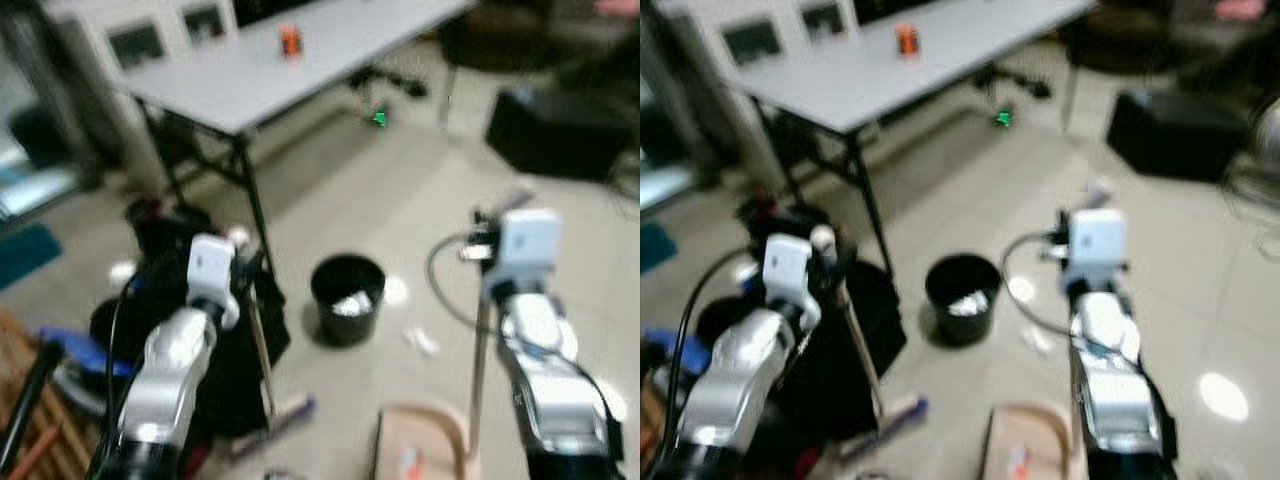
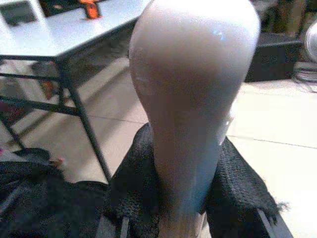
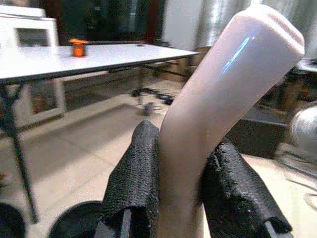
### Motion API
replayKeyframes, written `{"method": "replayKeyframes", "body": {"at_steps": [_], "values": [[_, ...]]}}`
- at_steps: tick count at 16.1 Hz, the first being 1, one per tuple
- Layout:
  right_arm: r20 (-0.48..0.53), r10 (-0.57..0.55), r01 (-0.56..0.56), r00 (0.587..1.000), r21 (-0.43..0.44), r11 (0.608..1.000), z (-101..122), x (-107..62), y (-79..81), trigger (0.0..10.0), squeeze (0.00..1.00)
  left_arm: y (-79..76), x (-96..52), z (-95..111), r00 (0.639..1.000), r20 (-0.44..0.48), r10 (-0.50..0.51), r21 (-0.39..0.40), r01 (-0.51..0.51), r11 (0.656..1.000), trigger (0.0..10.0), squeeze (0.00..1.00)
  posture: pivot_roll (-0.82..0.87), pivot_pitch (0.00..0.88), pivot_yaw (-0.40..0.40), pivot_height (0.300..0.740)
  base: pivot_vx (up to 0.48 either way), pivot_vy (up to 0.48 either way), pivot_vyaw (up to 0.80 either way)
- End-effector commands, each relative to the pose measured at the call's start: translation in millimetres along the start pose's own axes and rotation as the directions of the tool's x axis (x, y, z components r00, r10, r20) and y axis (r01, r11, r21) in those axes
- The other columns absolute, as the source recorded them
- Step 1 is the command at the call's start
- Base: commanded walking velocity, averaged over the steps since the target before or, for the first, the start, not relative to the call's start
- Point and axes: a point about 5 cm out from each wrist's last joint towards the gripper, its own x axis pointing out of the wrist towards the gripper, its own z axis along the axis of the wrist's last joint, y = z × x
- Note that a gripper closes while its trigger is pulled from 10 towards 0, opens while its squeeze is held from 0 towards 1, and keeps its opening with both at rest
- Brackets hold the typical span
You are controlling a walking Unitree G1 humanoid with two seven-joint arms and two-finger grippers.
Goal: Sweep floor
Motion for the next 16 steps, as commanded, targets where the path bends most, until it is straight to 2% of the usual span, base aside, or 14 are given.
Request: {"method": "replayKeyframes", "body": {"at_steps": [1,4,11,13,16], "values": [[0.018,-0.035,0.036,0.999,-0.031,0.999,7,0.6,-6.9,10.0,0.0,-0.8,4.0,8,1.0,0.02,-0.012,0.011,0.012,1.0,10.0,0.0,0.02,0.0,0.088,0.74,0.0,0.0,-0.8],[0.012,-0.064,0.065,0.998,-0.095,0.993,6,-0.4,-15.5,10.0,0.0,-1.7,3.2,8,1.0,0.029,-0.001,0.024,0.0,1.0,10.0,0.0,0.02,0.0,0.084,0.74,0.0,0.0,-0.8],[0.022,-0.111,0.112,0.994,-0.059,0.992,10,-3.8,-22.2,10.0,0.0,-5.3,-4.6,15,0.995,0.1,-0.022,0.071,0.015,0.997,10.0,0.0,0.01,0.0,0.081,0.74,0.0,0.0,-0.8],[0.026,-0.122,0.123,0.992,-0.052,0.991,11,-2.8,-23.8,10.0,0.0,-5.4,-7.1,20,0.99,0.14,-0.015,0.081,0.003,0.997,10.0,0.0,0.01,0.0,0.076,0.74,0.0,0.0,-0.8],[0.035,-0.106,0.108,0.994,-0.06,0.992,14,0.0,-22.8,10.0,0.0,-14.2,-5.9,33,0.977,0.205,-0.063,0.079,0.048,0.996,10.0,0.0,0.01,0.0,0.071,0.74,0.0,0.0,-0.8]]}}
